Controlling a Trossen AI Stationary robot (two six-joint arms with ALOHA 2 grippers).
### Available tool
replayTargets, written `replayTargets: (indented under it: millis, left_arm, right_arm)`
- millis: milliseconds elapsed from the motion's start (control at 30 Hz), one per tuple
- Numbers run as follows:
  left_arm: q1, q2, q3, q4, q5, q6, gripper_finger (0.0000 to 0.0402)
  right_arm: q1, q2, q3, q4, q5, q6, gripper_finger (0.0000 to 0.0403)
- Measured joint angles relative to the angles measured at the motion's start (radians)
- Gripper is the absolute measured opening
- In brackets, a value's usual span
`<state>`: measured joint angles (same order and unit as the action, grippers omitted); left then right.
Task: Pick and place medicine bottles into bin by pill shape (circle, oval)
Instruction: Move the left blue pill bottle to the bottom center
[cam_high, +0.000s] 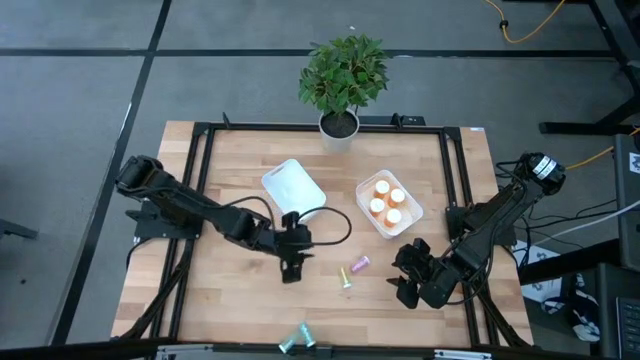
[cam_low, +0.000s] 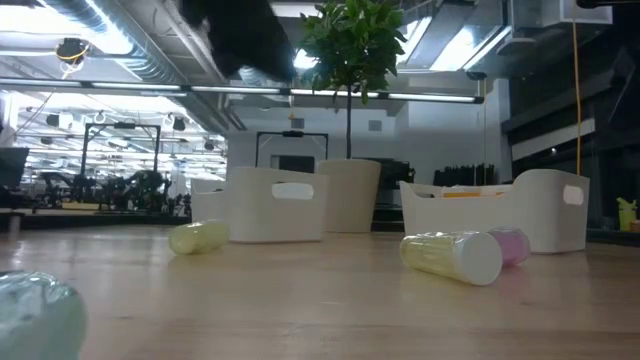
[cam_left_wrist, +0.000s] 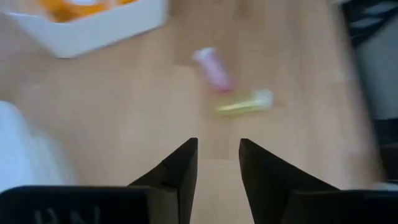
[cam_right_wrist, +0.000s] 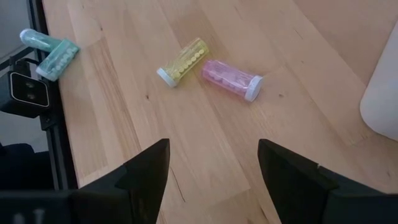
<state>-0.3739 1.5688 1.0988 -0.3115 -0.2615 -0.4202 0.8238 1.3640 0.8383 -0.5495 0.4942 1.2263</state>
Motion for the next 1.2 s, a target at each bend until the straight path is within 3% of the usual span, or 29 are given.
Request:
replayTargets:
  millis: [100, 267, 467, 600, 800, 1200]
  left_arm:
    - [-0.051, -0.04, 0.0, -0.007, 0.064, -0.114, 0.0111]
    - [-0.219, -0.051, 0.0, -0.012, 0.051, -0.166, 0.011]
    - [-0.454, 0.002, 0.001, 0.069, -0.173, -0.306, 0.011]
    - [-0.556, 0.069, 0.001, 0.159, -0.259, -0.339, 0.011]
    - [-0.589, 0.183, 0.076, 0.176, -0.273, -0.347, 0.011]
    - [-0.59, 0.453, 0.331, 0.163, -0.16, -0.366, 0.011]
  right_arm:
    - [0.003, 0.0, 0.0, 0.001, -0.006, 0.001, 0.0245]
    - [0.005, 0.0, 0.0, 0.003, -0.009, 0.003, 0.0245]
    - [0.005, 0.0, 0.0, 0.003, -0.009, 0.003, 0.0245]
    - [0.005, 0.0, 0.0, 0.001, -0.022, 0.001, 0.0245]
    - [0.005, 0.0, 0.0, 0.001, -0.051, 0.003, 0.0245]
    - [0.005, 0.0, 0.0, 0.0, -0.051, 0.001, 0.0245]
